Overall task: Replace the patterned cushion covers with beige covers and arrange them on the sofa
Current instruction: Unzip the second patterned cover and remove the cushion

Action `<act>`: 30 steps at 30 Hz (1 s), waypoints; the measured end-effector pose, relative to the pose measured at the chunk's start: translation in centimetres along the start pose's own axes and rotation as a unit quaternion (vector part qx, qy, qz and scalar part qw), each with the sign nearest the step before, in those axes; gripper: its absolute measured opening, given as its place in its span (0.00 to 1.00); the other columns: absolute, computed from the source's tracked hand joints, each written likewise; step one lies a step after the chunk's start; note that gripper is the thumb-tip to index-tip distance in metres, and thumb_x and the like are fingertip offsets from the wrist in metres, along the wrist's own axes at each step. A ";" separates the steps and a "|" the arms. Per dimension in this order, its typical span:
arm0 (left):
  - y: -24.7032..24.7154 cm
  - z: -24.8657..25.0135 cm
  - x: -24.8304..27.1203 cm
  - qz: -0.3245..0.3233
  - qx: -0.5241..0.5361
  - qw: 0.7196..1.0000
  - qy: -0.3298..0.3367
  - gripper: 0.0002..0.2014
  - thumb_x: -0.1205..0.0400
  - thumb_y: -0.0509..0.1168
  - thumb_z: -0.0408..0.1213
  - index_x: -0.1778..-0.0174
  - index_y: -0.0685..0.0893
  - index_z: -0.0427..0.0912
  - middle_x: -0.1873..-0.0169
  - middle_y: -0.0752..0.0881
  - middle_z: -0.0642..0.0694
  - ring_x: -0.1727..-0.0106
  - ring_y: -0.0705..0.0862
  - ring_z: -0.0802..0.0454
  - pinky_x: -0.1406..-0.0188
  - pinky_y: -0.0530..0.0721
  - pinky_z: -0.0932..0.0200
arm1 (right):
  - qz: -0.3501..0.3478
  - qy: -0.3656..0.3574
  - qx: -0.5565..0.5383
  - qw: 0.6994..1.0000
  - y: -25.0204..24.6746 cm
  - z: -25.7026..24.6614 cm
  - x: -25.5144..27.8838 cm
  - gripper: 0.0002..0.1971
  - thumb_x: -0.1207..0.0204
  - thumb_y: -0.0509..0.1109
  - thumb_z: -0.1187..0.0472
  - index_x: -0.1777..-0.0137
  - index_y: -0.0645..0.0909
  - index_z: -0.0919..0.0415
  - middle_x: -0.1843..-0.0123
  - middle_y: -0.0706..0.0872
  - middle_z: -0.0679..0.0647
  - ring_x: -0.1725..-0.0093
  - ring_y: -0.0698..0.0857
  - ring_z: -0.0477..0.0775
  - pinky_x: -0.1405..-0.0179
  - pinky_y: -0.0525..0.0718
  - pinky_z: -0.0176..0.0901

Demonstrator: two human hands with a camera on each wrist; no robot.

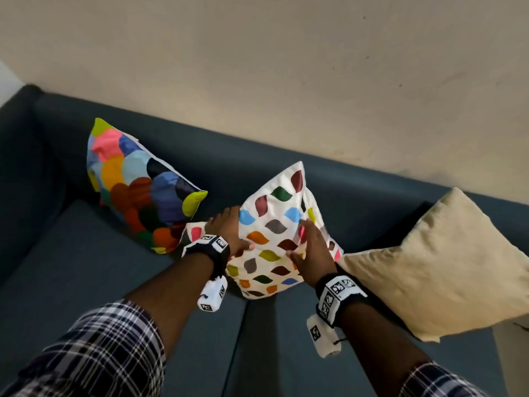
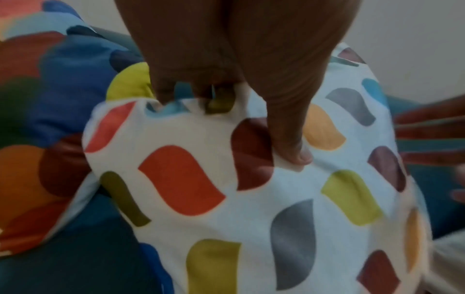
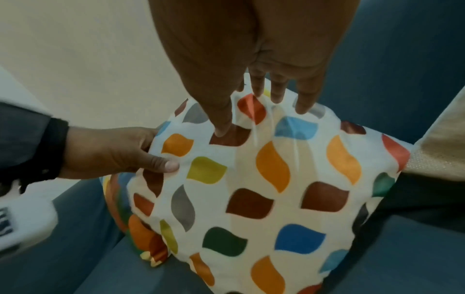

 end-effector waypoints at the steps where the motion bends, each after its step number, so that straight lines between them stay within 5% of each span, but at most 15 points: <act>1: 0.2 0.4 0.7 0.008 0.011 1.000 0.014 0.43 0.38 0.83 0.58 0.29 0.72 0.51 0.32 0.81 0.46 0.32 0.81 0.38 0.31 0.79 0.40 | 0.019 0.007 -0.011 1.000 0.1 -0.3 -0.3 0.44 0.28 0.82 0.54 0.16 0.61 0.53 0.18 0.71 0.51 0.20 0.71 0.53 0.18 0.70 0.53; 4: 0.4 1.2 3.4 0.005 0.086 0.995 0.049 0.33 0.36 0.82 0.49 0.40 0.73 0.55 0.42 0.86 0.48 0.41 0.85 0.39 0.41 0.85 0.42 | 0.081 0.034 -0.086 0.992 -0.1 -1.5 -0.3 0.49 0.38 0.86 0.42 0.20 0.64 0.45 0.22 0.76 0.47 0.23 0.76 0.51 0.23 0.77 0.56; 6: 0.2 2.1 5.4 0.002 0.113 0.990 0.082 0.29 0.35 0.80 0.44 0.43 0.73 0.56 0.47 0.88 0.50 0.44 0.86 0.40 0.43 0.84 0.45 | 0.116 0.058 -0.188 0.973 -0.8 -2.6 0.6 0.43 0.40 0.86 0.37 0.28 0.67 0.36 0.29 0.81 0.44 0.31 0.83 0.48 0.31 0.84 0.56; 10: 0.4 3.2 11.0 0.027 0.098 0.983 0.151 0.28 0.32 0.75 0.38 0.36 0.75 0.56 0.45 0.88 0.52 0.39 0.84 0.43 0.41 0.79 0.48 | 0.159 0.154 -0.413 0.883 -2.5 -4.3 4.4 0.47 0.41 0.79 0.25 0.25 0.70 0.45 0.32 0.85 0.47 0.36 0.87 0.49 0.35 0.87 0.61; 13: 1.5 3.9 16.0 0.022 0.003 0.982 0.186 0.31 0.29 0.72 0.33 0.31 0.75 0.57 0.45 0.88 0.51 0.39 0.84 0.44 0.40 0.74 0.48 | 0.121 0.257 -0.469 0.836 -3.6 -4.7 8.9 0.31 0.28 0.76 0.35 0.27 0.73 0.40 0.36 0.86 0.44 0.40 0.87 0.52 0.49 0.90 0.63; 18: 3.5 4.1 24.0 -0.016 -0.117 0.974 0.192 0.31 0.29 0.69 0.27 0.33 0.76 0.59 0.47 0.88 0.51 0.42 0.84 0.45 0.41 0.70 0.49 | 0.111 0.321 -0.477 0.810 -2.6 -1.7 17.9 0.21 0.23 0.74 0.68 0.30 0.79 0.59 0.44 0.89 0.59 0.46 0.90 0.63 0.71 0.89 0.51; 22: 6.7 2.7 31.2 -0.005 -0.167 0.969 0.180 0.35 0.31 0.73 0.32 0.30 0.74 0.61 0.40 0.81 0.54 0.37 0.78 0.46 0.41 0.69 0.46 | 0.071 0.352 -0.493 0.792 -0.8 1.4 26.1 0.23 0.22 0.69 0.74 0.28 0.76 0.64 0.39 0.87 0.64 0.46 0.89 0.67 0.65 0.91 0.55; 25: 10.5 0.2 35.9 0.025 -0.158 0.981 0.114 0.41 0.39 0.80 0.52 0.28 0.75 0.60 0.27 0.74 0.48 0.25 0.72 0.39 0.33 0.71 0.38 | 0.058 0.367 -0.480 0.794 0.0 3.4 31.1 0.20 0.22 0.65 0.77 0.33 0.78 0.63 0.44 0.86 0.63 0.53 0.87 0.61 0.63 0.88 0.53; 27: 13.2 -1.4 38.9 -0.016 -0.143 0.989 0.031 0.50 0.40 0.77 0.66 0.21 0.67 0.59 0.17 0.63 0.45 0.17 0.60 0.36 0.24 0.62 0.30 | 0.050 0.365 -0.464 0.805 0.4 4.8 34.0 0.20 0.23 0.64 0.78 0.34 0.78 0.62 0.49 0.87 0.60 0.55 0.86 0.59 0.61 0.87 0.53; 30: 16.5 -3.2 41.8 -0.076 -0.101 0.991 -0.052 0.58 0.36 0.73 0.71 0.14 0.51 0.60 0.13 0.53 0.47 0.14 0.57 0.38 0.20 0.60 0.29 | 0.048 0.355 -0.453 0.816 1.1 6.8 36.6 0.20 0.23 0.65 0.78 0.36 0.79 0.60 0.51 0.87 0.58 0.55 0.86 0.57 0.61 0.87 0.52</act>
Point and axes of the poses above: each hand's wrist, its own x-axis away from the middle knuckle, its own y-axis out of the palm, z = x × y, the point moved 1 cm from there along -x, towards the middle knuckle
